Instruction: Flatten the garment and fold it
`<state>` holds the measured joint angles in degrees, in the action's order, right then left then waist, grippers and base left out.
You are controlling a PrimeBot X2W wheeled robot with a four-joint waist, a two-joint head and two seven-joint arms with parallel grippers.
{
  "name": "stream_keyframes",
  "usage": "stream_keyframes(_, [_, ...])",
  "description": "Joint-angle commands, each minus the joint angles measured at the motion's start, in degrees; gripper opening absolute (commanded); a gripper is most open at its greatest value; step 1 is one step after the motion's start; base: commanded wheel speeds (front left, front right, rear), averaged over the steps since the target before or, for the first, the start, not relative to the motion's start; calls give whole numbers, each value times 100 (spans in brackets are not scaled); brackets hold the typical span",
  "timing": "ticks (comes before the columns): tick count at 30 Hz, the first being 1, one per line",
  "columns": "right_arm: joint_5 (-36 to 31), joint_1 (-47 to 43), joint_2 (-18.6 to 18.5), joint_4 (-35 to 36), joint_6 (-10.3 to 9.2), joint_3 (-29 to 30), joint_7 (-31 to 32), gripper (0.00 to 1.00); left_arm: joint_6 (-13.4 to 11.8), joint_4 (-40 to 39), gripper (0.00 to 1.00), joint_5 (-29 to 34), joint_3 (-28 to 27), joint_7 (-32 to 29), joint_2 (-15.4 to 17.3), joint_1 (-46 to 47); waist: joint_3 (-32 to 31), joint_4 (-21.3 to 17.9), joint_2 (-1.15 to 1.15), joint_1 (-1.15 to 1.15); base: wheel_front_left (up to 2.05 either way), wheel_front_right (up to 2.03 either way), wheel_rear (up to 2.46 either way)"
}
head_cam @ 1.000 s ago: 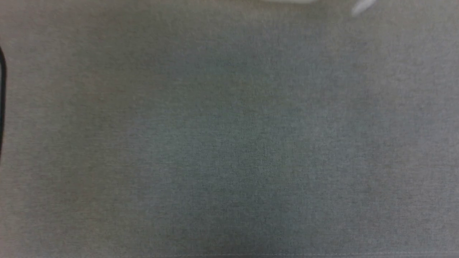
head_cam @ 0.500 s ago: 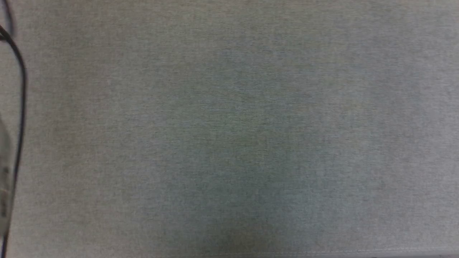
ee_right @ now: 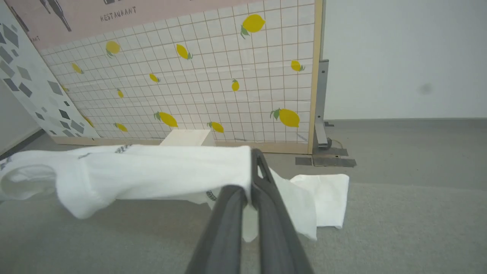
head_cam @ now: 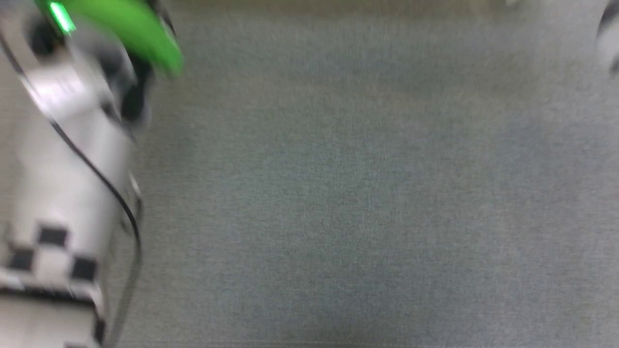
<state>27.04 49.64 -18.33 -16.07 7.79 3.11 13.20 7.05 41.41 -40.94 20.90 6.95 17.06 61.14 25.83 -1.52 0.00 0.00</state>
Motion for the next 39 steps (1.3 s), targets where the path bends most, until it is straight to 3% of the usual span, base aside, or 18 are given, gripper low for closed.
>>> stream_keyframes(1, [83,-445,-122,145,-31,85,40,0,-3,-58,0,-120,-33,36,29,-492,-812,202,0,0,0,0,0])
stream_keyframes(5, [166,-1852,-134,611,-31,127,411,0,-117,-473,0,-312,30,34,-67,-1781,-1266,249,0,0,0,0,0])
stream_keyframes(14, [127,-4101,82,1485,-31,317,1387,0,-760,-1586,0,-612,214,-552,-13,-4061,-1853,195,0,0,0,0,0])
stream_keyframes(21, [-197,-5010,36,1886,-31,346,2153,0,-1304,-2223,0,-508,491,-1224,321,-5047,-2139,196,0,0,0,0,0])
stream_keyframes(26, [-238,-5451,47,2288,-31,277,3046,0,-1681,-2528,0,-255,696,-1602,591,-5351,-2178,242,0,0,0,0,0])
stream_keyframes(27, [-302,-5591,15,2466,-31,175,3487,0,-1804,-2584,0,-221,711,-1674,644,-5426,-2161,263,0,0,0,0,0])
stream_keyframes(29, [-373,-5582,44,2515,-31,108,3571,0,-1812,-2556,0,-225,721,-1689,650,-5441,-2135,267,0,0,0,0,0])
stream_keyframes(30, [-558,-5518,67,2196,-31,-356,3556,0,-1748,-2415,0,-376,707,-1676,499,-5417,-2066,274,0,0,0,0,0])
stream_keyframes(31, [-548,-5512,79,2104,-31,-415,3539,0,-1731,-2389,31,-397,696,-1656,479,-5405,-2059,278,0,0,0,0,0])
stream_keyframes(32, [-550,-5497,82,2007,-31,-469,3507,0,-1714,-2352,100,-412,695,-1648,464,-5389,-2055,285,0,0,0,0,0])
stream_keyframes(34, [-569,-5460,54,1889,-31,-534,3426,0,-1686,-2318,100,-456,669,-1628,447,-5367,-2050,293,0,0,0,0,0])
stream_keyframes(35, [-552,-5447,61,1843,-31,-540,3393,9,-1674,-2307,100,-487,663,-1658,447,-5365,-2053,295,0,0,0,0,0])
stream_keyframes(36, [-537,-5430,58,1813,-31,-555,3329,100,-1665,-2310,100,-512,652,-1683,461,-5359,-2060,294,0,0,0,0,0])
stream_keyframes(39, [-462,-5411,31,1786,-31,-564,3211,100,-1675,-2358,100,-630,594,-1832,527,-5388,-2110,275,0,0,0,0,0])
